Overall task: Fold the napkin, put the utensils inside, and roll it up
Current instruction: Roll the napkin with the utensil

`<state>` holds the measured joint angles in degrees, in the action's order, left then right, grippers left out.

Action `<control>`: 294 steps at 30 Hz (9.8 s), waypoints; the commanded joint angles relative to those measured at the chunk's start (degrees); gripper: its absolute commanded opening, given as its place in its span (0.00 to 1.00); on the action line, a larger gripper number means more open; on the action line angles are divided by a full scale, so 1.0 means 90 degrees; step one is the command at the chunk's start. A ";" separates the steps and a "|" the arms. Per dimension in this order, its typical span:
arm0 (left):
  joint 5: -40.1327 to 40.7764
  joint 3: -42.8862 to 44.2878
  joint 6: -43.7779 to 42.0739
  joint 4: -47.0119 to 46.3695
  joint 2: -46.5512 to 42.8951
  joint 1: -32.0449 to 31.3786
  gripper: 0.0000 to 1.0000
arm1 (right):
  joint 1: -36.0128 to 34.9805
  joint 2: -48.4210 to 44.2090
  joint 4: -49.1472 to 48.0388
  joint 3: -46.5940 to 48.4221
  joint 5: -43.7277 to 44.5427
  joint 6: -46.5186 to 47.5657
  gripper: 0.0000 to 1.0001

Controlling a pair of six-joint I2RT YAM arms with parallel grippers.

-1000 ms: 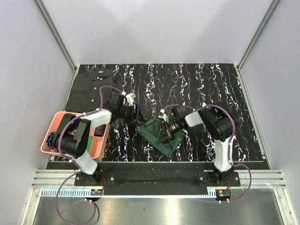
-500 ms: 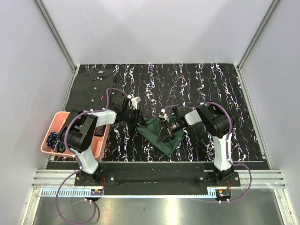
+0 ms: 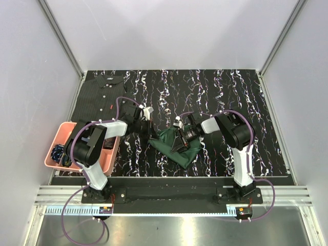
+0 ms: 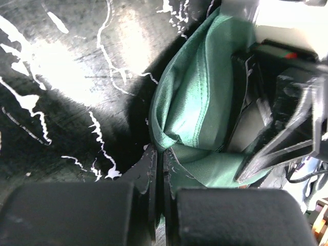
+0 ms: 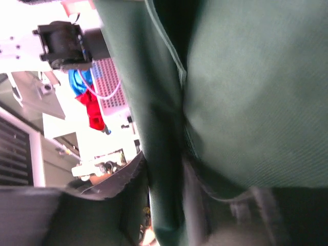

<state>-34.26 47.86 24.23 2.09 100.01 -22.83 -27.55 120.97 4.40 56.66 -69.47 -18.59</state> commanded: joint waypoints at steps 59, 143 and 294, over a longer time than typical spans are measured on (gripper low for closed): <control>-0.0021 0.1040 0.0081 0.1555 0.0236 0.0437 0.03 | -0.3941 -0.1576 0.0731 0.0618 0.9487 0.2701 0.42; 0.0282 0.0336 -0.0202 -0.0039 -0.0058 -0.0080 0.00 | -0.0239 -0.2394 0.1051 0.0159 0.4043 0.0736 0.74; 0.0389 0.1177 -0.0085 0.1282 0.0861 -0.0286 0.00 | -0.3071 -0.2738 0.0468 -0.0124 0.8676 0.2798 0.67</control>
<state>-30.79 58.17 23.62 8.95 106.21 -25.17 -54.24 94.30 9.74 55.11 0.82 3.31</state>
